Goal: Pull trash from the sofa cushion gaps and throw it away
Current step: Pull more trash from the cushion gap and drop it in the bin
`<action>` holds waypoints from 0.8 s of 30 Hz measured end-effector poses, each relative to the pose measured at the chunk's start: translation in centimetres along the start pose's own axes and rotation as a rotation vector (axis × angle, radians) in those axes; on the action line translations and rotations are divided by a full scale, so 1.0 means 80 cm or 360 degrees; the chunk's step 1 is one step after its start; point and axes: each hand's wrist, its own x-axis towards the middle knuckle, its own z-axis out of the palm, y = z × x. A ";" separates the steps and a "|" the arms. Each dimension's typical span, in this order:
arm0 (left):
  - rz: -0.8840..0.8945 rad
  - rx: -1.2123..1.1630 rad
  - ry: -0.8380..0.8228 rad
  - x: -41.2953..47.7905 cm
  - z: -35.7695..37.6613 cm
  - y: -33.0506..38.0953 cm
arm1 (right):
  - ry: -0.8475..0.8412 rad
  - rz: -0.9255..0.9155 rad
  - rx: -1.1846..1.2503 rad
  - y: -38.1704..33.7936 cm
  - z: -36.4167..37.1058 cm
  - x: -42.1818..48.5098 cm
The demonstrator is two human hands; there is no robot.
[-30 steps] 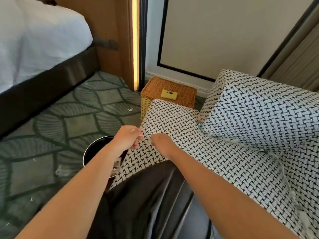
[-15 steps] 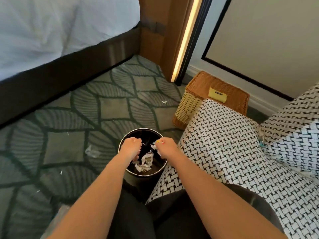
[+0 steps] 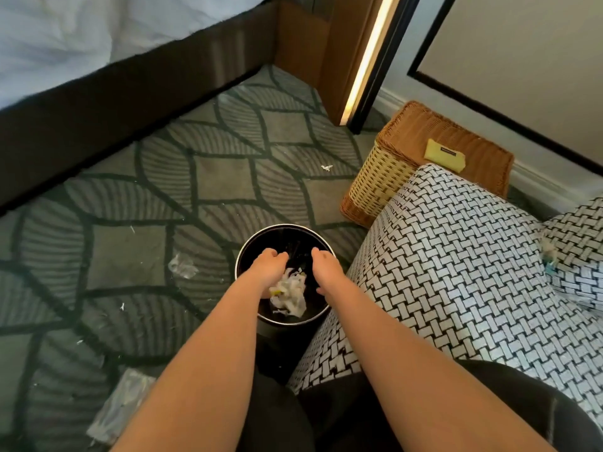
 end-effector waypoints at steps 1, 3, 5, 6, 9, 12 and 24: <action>0.0003 -0.0011 0.0006 -0.003 0.001 0.001 | 0.0017 0.0002 0.0041 -0.001 -0.004 -0.002; 0.0056 0.0002 0.0025 -0.013 0.003 0.002 | 0.0054 -0.0026 0.0088 -0.004 -0.011 -0.009; 0.0130 -0.0012 0.0051 -0.028 0.004 0.005 | 0.0084 -0.0107 0.0086 -0.005 -0.020 -0.017; 0.0172 -0.0034 0.0060 -0.031 0.005 0.005 | 0.0080 -0.0144 0.0109 -0.007 -0.025 -0.019; 0.0310 -0.0009 0.0117 -0.054 0.015 0.008 | 0.0041 -0.0311 0.0092 -0.017 -0.049 -0.043; 0.0456 0.0077 0.0124 -0.080 0.029 0.012 | 0.0008 -0.0449 -0.0001 -0.027 -0.082 -0.070; 0.1028 0.0440 -0.0286 -0.217 0.130 0.083 | 0.0354 -0.0580 -0.0517 0.058 -0.291 -0.140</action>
